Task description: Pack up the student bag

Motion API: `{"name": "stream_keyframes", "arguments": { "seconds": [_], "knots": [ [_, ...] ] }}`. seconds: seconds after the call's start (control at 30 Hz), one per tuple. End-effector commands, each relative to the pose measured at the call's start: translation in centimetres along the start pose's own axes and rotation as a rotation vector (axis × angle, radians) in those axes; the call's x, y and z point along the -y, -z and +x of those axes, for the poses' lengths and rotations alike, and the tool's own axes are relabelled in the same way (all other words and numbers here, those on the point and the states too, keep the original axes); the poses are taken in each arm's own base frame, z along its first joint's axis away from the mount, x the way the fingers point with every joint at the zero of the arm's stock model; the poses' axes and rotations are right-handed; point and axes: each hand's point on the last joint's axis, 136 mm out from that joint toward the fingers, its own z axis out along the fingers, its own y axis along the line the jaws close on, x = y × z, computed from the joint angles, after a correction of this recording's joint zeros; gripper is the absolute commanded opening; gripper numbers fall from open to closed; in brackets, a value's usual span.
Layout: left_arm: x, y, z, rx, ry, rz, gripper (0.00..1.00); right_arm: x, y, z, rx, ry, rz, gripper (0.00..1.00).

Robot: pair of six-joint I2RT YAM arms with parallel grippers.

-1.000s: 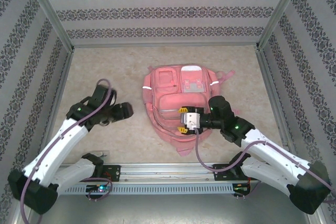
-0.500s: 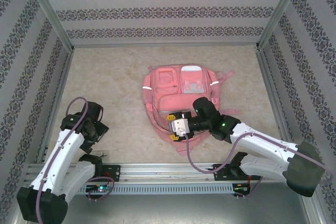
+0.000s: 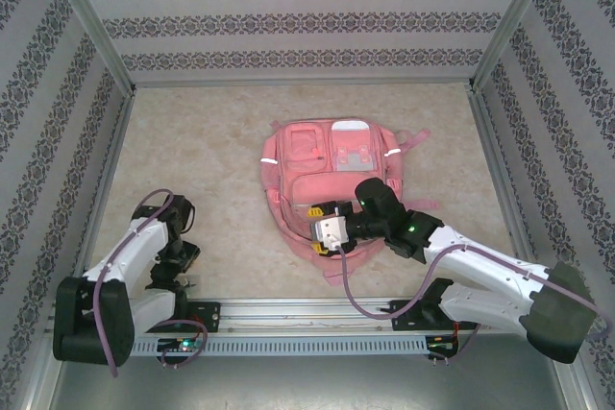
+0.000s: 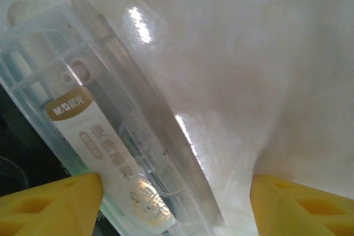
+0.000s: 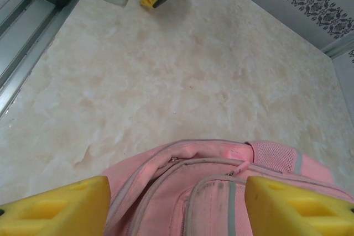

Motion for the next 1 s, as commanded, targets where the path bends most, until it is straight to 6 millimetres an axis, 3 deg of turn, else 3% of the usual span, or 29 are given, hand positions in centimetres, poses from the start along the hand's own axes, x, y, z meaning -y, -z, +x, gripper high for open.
{"name": "stream_keyframes", "arguments": {
  "seconds": [0.0, 0.1, 0.23, 0.47, 0.63, 0.73, 0.83, 0.97],
  "knots": [
    [1.1, -1.9, 1.3, -0.091, 0.047, 0.023, 0.66, 0.3, 0.3, -0.3, -0.005, 0.025, 0.019, 0.65],
    [3.5, -2.3, 1.7, -0.134, 0.019, 0.087, 0.64, 0.6, 0.3, -0.2, -0.018, 0.028, 0.030, 0.65],
    [7.6, -1.0, 2.3, -0.192, -0.027, 0.206, 0.60, 1.2, 0.3, -0.4, -0.022, 0.040, 0.041, 0.65],
    [12.8, 3.7, 1.8, -0.126, -0.091, 0.344, 0.54, 1.8, -0.4, -1.4, -0.006, 0.038, 0.027, 0.65],
    [16.6, 8.0, 2.4, -0.108, -0.149, 0.446, 0.55, 1.1, -2.0, -2.7, 0.035, 0.011, -0.036, 0.66],
    [17.7, 10.2, 2.8, -0.083, -0.185, 0.465, 0.58, 0.8, -3.6, -4.2, 0.114, -0.089, -0.100, 0.68],
    [17.5, 11.5, 2.9, -0.083, -0.183, 0.476, 0.63, 1.5, -6.4, -5.1, 0.137, -0.266, -0.141, 0.69],
    [15.4, 14.4, 0.0, 0.053, -0.167, 0.487, 0.69, 2.4, -11.9, -6.3, 0.091, -0.449, -0.113, 0.72]
  ]
}}
